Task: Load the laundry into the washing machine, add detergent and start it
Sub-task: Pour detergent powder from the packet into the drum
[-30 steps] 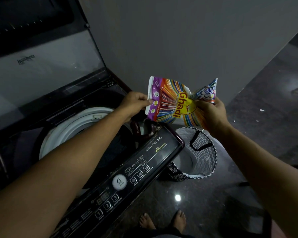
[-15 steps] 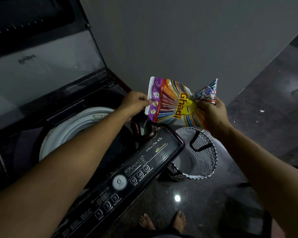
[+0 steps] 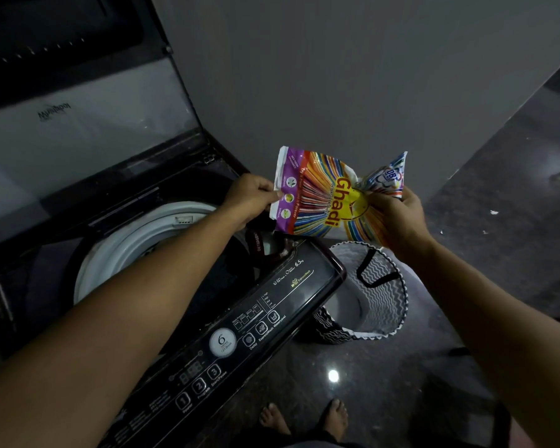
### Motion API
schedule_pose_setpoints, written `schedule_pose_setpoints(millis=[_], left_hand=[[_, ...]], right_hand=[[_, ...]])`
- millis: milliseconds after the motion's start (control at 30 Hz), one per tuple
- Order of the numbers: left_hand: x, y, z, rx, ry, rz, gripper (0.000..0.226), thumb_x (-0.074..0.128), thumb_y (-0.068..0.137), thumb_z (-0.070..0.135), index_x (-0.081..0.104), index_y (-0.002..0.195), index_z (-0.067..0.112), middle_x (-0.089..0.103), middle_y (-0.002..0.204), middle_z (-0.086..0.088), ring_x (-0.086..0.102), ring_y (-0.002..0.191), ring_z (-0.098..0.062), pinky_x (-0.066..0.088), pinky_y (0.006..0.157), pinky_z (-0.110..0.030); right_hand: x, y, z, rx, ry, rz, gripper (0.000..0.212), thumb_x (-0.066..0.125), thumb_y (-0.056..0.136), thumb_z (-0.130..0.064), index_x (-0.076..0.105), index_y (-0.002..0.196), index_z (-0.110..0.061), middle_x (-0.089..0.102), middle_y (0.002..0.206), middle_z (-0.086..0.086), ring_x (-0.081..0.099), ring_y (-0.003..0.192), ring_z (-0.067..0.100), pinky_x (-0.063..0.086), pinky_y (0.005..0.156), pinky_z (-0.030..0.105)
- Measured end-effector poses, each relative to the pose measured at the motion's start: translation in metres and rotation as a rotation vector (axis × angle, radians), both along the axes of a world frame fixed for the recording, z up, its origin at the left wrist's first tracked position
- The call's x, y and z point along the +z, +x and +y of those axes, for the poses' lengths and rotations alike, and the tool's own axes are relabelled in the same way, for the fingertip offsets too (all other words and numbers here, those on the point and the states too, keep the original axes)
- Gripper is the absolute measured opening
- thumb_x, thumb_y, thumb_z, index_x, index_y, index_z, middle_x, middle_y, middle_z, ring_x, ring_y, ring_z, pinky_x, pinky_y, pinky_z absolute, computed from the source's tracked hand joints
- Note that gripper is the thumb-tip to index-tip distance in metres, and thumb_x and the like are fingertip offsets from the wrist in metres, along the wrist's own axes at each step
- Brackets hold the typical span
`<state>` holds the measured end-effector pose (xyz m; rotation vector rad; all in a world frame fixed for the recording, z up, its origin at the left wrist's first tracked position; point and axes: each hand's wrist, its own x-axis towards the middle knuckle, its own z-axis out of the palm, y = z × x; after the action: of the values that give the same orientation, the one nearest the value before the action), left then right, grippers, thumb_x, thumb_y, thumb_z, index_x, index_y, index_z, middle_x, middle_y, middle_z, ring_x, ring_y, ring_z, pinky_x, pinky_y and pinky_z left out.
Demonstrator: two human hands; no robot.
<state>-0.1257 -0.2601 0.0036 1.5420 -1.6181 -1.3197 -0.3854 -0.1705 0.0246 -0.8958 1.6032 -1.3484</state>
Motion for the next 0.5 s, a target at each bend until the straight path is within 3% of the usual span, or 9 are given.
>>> schedule_pose_setpoints(millis=[233,500], left_hand=[[0.003,0.000,0.003,-0.022,-0.023,-0.051,0.018,0.072,0.089,0.027,0.073,0.093,0.010,0.077,0.089,0.000,0.075,0.082,-0.015,0.061,0.084,-0.041],[0.038,-0.012,0.005,-0.035,-0.042,-0.009,0.010,0.071,0.090,0.023,0.072,0.093,0.014,0.076,0.088,0.002,0.074,0.082,-0.012,0.058,0.073,-0.027]], right_hand=[[-0.002,-0.004,0.000,0.022,-0.004,-0.042,0.023,0.063,0.090,-0.002,0.066,0.111,-0.011,0.075,0.100,0.006,0.074,0.090,0.021,0.060,0.078,0.034],[-0.009,-0.011,0.002,-0.071,0.035,-0.290,0.027,0.067,0.087,-0.002,0.067,0.114,-0.002,0.073,0.110,0.023,0.072,0.099,0.039,0.059,0.086,0.053]])
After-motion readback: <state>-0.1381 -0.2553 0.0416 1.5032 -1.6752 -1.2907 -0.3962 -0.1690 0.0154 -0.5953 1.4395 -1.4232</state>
